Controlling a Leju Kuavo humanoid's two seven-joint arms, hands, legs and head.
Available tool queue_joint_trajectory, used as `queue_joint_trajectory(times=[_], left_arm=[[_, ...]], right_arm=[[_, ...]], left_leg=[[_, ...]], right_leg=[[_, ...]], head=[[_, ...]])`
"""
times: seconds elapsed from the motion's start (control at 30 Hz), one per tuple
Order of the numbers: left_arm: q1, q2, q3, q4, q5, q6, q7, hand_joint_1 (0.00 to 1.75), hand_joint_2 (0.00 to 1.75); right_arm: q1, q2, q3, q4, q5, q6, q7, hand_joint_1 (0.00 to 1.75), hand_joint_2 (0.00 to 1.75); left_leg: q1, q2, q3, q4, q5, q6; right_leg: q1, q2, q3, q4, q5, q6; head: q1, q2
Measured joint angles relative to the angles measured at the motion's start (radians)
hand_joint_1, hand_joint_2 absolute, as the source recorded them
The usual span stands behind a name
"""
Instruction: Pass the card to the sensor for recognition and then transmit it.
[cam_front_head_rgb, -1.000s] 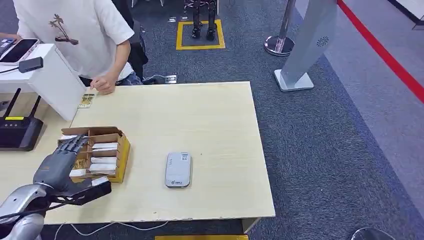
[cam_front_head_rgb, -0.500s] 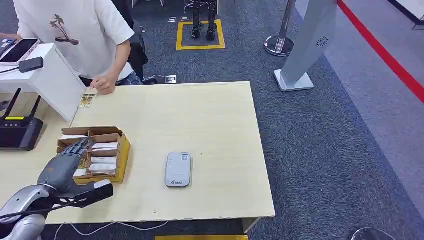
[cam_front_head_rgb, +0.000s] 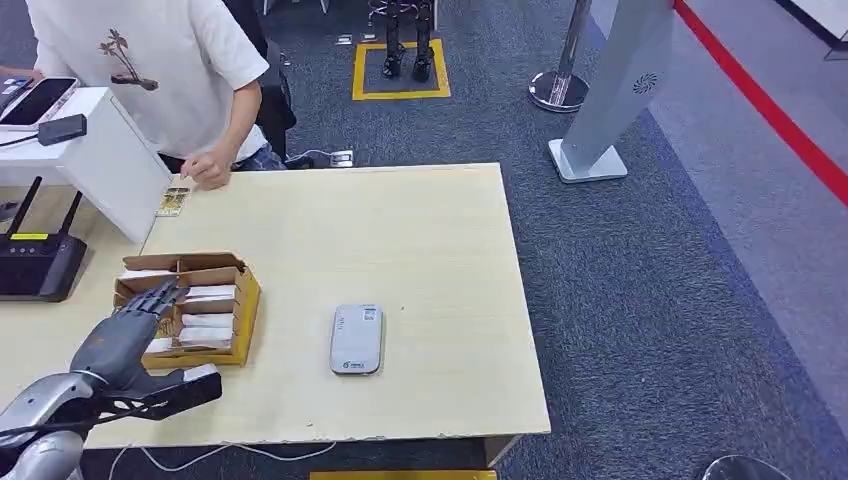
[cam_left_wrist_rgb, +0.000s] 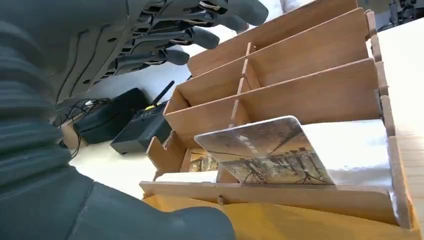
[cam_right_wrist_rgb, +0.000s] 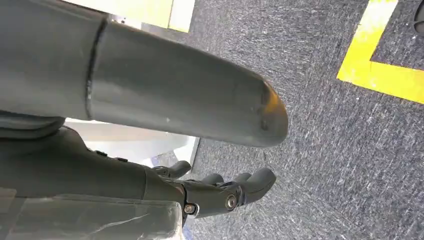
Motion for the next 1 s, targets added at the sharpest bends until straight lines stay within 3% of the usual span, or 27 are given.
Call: queue_joint_trajectory(times=[1.0], left_arm=[[0.0,-0.026,-0.049,0.005,0.009,0.001,0.009,0.0,1.75]], right_arm=[[0.0,0.0,0.007,0.0,0.003,0.002,0.0,0.0,0.0]], left_leg=[[0.0,0.0,0.0,0.0,0.0,0.0]], right_leg=[[0.0,0.0,0.0,0.0,0.0,0.0]], head=[[0.0,0.0]])
